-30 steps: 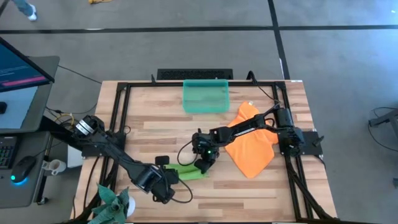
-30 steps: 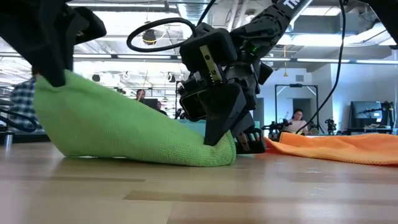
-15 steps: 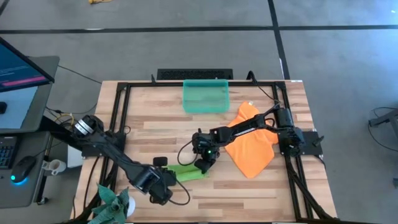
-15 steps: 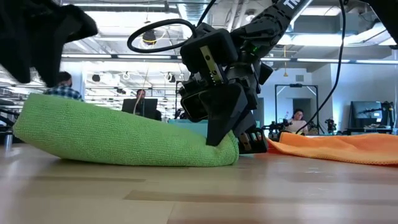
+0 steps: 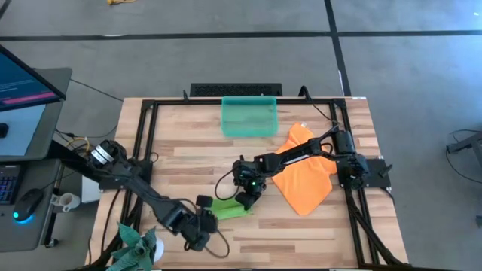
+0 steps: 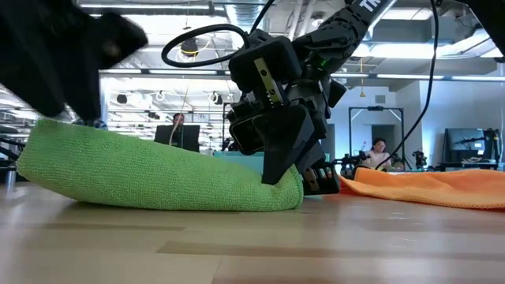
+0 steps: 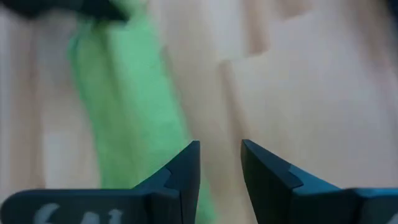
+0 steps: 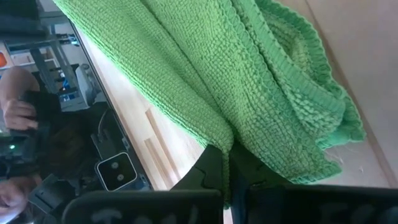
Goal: Roll microfiber towels into tight, uniform cylinder then place into a basket
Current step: Roll the green microfiber towel
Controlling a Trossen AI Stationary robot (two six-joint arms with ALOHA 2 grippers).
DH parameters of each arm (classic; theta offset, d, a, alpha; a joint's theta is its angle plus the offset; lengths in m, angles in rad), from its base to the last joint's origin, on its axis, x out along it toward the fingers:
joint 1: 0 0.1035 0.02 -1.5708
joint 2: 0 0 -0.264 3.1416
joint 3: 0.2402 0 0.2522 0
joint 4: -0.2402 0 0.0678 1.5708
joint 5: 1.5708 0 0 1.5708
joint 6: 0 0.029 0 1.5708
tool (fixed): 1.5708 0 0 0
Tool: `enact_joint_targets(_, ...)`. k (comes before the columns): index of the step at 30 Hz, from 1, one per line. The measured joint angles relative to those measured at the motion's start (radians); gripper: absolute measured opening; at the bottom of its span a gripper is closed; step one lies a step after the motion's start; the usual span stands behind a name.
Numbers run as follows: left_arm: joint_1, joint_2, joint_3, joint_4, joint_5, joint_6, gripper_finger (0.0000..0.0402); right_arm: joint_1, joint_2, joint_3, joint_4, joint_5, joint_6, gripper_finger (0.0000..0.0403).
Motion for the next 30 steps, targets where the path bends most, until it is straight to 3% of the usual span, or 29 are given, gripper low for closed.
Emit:
enact_joint_targets(16, 0.063, 0.000, -0.173, 0.043, 0.038, -0.212, 0.0078, 0.001, 0.000, 0.000, 0.001, 0.000, 0.005, 0.0017)
enact_joint_targets(30, 0.065, -0.003, -0.229, 0.102, 0.059, -0.248, 0.0075, 0.041, 0.000, 0.000, 0.004, 0.052, -0.017, 0.0114)
